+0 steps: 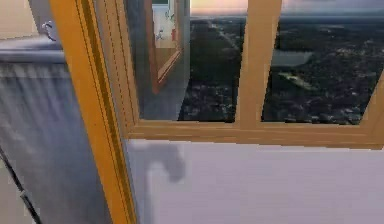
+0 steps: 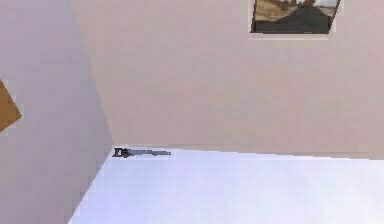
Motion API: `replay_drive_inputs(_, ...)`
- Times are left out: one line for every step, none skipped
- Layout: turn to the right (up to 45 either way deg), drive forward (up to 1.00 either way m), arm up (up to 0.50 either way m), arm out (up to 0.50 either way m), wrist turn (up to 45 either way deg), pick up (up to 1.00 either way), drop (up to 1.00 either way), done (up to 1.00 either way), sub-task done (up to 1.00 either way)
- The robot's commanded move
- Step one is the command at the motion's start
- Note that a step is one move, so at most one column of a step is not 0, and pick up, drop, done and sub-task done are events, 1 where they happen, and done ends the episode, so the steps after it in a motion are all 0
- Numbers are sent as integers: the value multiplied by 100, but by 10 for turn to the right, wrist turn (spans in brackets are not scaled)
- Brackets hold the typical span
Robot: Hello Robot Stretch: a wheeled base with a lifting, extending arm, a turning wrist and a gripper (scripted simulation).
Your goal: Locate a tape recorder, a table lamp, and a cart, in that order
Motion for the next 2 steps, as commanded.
replay_drive_inputs(-450,0,0,0,0,0,0,0,0)
replay_drive_inputs(-390,0,0,0,0,0,0,0,0)
